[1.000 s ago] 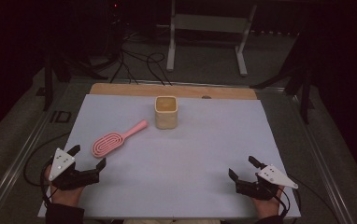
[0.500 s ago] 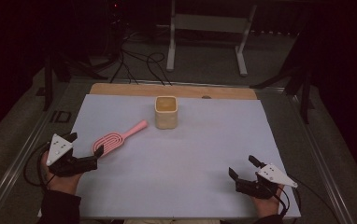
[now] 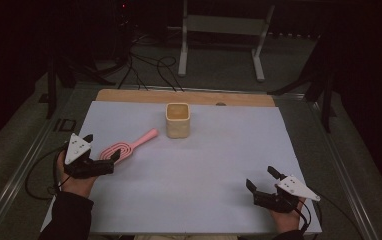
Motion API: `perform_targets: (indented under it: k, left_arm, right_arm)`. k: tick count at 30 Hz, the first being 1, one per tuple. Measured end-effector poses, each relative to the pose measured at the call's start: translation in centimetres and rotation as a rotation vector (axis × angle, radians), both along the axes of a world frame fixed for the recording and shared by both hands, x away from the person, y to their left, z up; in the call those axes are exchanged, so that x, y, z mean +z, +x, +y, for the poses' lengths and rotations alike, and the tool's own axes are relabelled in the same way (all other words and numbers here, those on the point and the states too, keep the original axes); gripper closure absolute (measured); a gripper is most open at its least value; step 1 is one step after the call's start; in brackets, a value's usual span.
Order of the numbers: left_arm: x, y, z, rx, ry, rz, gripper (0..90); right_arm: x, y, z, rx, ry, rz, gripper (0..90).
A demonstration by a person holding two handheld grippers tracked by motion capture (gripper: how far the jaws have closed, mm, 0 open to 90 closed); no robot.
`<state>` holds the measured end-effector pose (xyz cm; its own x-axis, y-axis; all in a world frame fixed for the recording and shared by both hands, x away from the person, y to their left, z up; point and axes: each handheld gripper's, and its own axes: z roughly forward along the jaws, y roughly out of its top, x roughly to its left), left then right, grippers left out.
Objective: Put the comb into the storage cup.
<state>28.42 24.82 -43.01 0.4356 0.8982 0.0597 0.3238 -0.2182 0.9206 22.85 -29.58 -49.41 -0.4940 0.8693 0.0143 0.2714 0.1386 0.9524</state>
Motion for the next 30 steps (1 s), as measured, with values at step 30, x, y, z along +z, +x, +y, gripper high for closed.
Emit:
perform_targets:
  k: [30]
  left_arm:
    - [1.1,4.0,0.0,0.018,-0.044,0.016,0.2]
  right_arm:
    - [0.0,0.1,0.1,-0.001,-0.009,0.003,9.1]
